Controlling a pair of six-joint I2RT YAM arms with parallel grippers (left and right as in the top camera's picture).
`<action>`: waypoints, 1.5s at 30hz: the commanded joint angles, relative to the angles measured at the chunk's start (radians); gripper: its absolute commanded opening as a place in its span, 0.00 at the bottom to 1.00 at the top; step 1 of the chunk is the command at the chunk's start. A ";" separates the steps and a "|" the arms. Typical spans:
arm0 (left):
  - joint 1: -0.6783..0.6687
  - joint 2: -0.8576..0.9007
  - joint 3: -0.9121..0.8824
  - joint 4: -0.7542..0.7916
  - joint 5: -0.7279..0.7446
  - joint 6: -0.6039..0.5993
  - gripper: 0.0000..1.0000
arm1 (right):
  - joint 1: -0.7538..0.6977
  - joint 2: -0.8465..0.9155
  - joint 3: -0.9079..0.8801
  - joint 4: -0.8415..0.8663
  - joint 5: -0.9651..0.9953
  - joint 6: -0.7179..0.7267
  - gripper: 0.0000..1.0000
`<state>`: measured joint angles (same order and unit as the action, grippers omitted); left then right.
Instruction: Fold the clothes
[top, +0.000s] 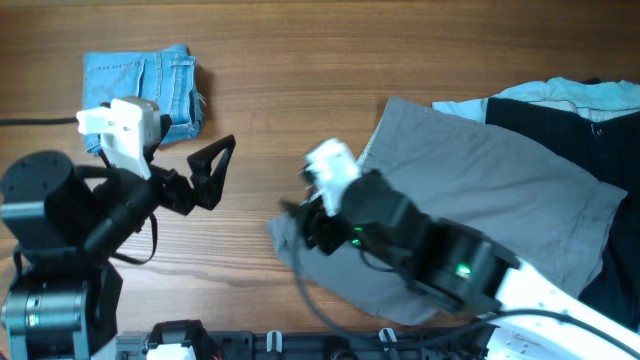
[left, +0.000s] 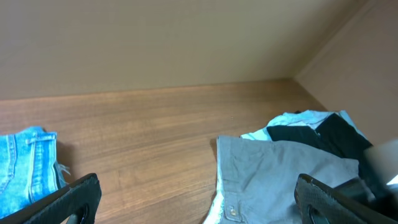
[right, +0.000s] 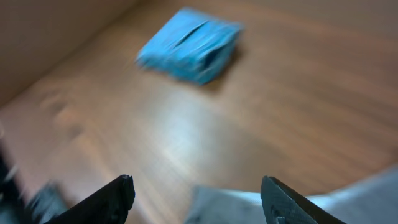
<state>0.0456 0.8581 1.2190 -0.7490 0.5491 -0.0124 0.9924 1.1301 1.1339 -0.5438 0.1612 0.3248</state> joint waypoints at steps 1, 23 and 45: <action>-0.019 0.103 0.014 0.004 0.015 0.005 1.00 | -0.050 -0.140 0.017 -0.038 0.283 0.145 0.70; -0.553 1.146 0.014 0.713 -0.109 0.026 1.00 | -0.186 -0.338 0.018 -0.272 0.427 0.333 1.00; -0.713 1.349 0.014 0.938 -0.154 0.035 0.21 | -0.186 -0.338 0.018 -0.280 0.426 0.333 0.99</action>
<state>-0.6388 2.1773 1.2316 0.1978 0.3859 0.0193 0.8104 0.7982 1.1423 -0.8234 0.5625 0.6510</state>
